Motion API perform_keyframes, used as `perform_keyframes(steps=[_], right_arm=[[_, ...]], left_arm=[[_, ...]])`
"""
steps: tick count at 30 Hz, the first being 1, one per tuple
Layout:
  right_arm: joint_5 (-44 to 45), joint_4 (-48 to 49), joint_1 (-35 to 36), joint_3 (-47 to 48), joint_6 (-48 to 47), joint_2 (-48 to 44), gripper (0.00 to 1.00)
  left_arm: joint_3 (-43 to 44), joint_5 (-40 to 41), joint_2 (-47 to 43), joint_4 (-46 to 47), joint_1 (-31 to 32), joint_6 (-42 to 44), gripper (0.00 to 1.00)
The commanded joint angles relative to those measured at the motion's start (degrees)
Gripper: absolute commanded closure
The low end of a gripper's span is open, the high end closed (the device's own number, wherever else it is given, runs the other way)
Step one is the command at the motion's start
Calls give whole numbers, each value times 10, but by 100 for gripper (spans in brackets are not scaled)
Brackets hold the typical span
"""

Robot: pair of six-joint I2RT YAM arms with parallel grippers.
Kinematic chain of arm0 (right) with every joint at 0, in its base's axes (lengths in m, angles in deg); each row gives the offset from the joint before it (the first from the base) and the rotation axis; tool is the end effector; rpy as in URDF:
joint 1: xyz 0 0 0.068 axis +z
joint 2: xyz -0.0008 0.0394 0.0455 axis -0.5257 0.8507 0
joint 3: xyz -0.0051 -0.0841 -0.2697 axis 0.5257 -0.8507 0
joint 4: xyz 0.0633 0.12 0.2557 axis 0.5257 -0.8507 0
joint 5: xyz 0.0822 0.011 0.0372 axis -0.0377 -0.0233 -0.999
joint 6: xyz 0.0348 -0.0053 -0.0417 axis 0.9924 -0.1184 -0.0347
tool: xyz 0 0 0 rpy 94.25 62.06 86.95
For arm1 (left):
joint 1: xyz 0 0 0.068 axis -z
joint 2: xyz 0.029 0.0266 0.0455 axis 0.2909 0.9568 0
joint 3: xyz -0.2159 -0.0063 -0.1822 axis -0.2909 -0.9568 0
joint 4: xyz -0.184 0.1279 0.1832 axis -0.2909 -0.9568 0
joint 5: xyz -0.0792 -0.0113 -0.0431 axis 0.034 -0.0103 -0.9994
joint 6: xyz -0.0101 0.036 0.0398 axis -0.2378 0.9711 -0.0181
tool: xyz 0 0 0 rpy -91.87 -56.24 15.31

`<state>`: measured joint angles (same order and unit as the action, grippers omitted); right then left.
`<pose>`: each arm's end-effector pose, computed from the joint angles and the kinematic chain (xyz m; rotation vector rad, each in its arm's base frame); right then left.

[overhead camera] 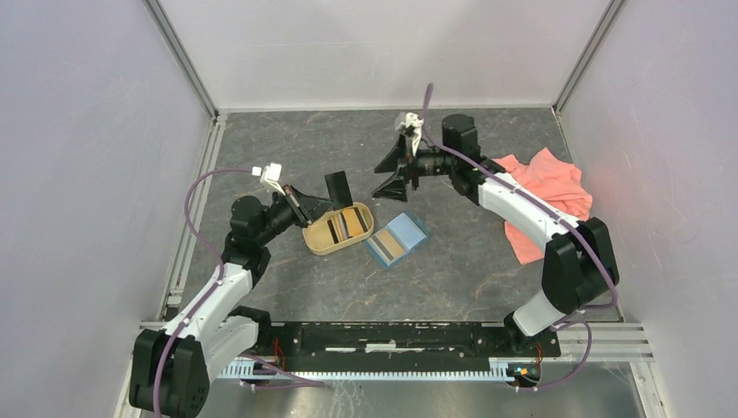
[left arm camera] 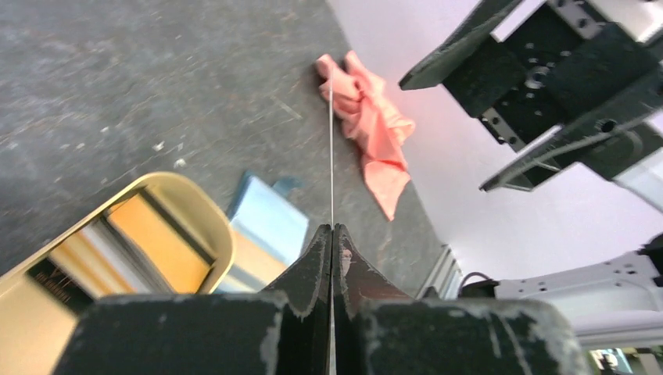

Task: Put the credit cards into the card holder
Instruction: Pick up the credit card from the storage box.

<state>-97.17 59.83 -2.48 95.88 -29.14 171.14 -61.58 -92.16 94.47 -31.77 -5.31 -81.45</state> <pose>0.3268 0.2188 0.3108 -1.1541 1.5492 1.3034 0.2192 -0.0652 0.2404 -0.0714 1.8091 -1.2131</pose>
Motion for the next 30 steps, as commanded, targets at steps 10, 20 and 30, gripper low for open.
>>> perform_keyframes(steps=[10,20,30], right_arm=[[-25,272,-25,-93,372,-17,19],[-28,365,-25,-122,472,-36,43],[-40,269,-38,-121,349,-65,100]], left_arm=[[8,-15,59,304,90,-91,98],[12,12,81,330,135,-98,98],[23,51,68,217,143,-61,68]])
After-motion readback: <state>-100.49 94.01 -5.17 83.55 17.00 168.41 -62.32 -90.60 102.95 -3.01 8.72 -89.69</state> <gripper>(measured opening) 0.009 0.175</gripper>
